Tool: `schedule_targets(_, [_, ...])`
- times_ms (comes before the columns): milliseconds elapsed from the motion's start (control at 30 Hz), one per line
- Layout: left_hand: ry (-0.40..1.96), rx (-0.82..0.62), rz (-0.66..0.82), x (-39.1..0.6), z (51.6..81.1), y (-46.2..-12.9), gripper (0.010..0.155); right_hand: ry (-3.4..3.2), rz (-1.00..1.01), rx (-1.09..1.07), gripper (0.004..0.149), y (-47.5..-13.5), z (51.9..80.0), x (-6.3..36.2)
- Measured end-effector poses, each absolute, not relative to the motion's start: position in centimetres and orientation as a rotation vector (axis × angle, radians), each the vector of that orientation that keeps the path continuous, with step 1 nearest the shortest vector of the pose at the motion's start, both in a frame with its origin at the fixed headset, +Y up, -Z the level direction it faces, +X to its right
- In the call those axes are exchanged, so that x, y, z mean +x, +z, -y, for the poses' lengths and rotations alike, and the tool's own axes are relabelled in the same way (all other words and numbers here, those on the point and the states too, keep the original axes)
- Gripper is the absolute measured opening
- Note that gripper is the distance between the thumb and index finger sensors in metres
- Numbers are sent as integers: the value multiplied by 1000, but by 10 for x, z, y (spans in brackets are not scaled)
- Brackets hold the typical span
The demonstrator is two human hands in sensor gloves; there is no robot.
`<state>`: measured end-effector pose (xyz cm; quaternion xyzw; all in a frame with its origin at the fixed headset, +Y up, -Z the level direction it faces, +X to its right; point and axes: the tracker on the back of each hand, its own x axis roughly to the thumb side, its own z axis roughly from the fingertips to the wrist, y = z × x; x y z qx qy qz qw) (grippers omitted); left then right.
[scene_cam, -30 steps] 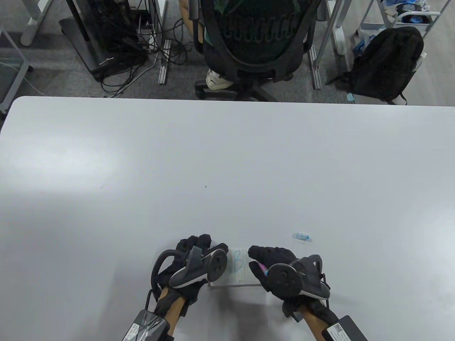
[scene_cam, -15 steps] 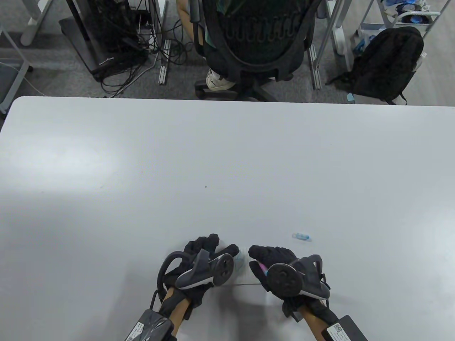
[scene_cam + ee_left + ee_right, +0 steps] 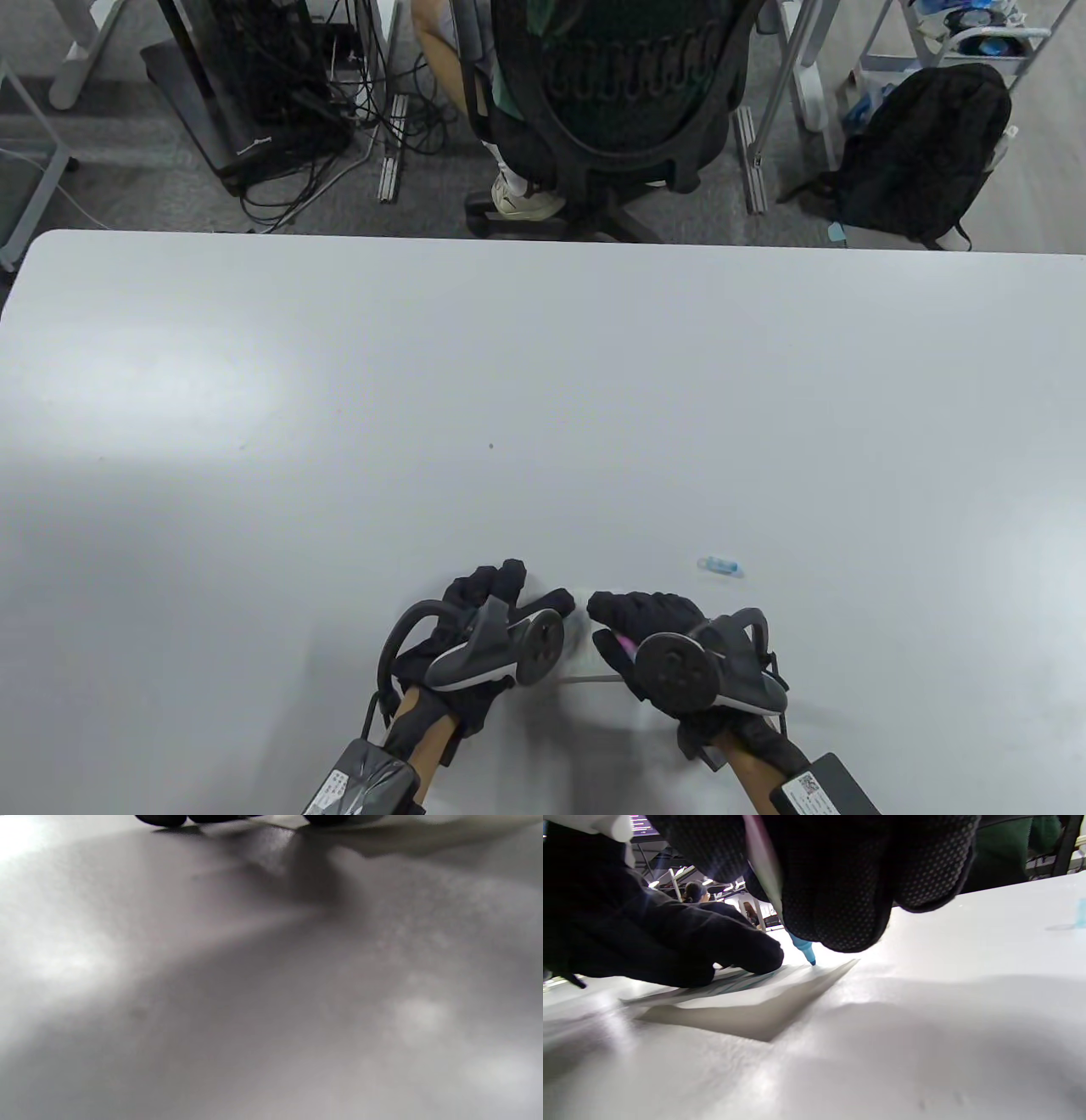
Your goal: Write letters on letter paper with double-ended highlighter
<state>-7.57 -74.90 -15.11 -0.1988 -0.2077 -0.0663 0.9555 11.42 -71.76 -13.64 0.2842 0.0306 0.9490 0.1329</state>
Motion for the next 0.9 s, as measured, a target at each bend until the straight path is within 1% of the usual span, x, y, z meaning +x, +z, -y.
schedule_targets(133, [-137, -398, 418, -76, 749, -151, 55, 2702, -147, 890, 47, -134, 717, 118])
schedule_targets(267, [-137, -398, 416, -76, 749, -151, 55, 2635, -236, 898, 46, -131, 716, 127])
schedule_targets(400, [-137, -396, 416, -76, 749, -151, 55, 2599, -275, 877, 46, -130, 714, 138])
schedule_targets(700, [-134, -398, 411, -76, 749, -151, 55, 2664, -187, 853, 45, -129, 710, 145])
schedule_targets(900, [-156, -377, 412, -75, 748, -151, 55, 2652, -44, 757, 47, -134, 700, 143])
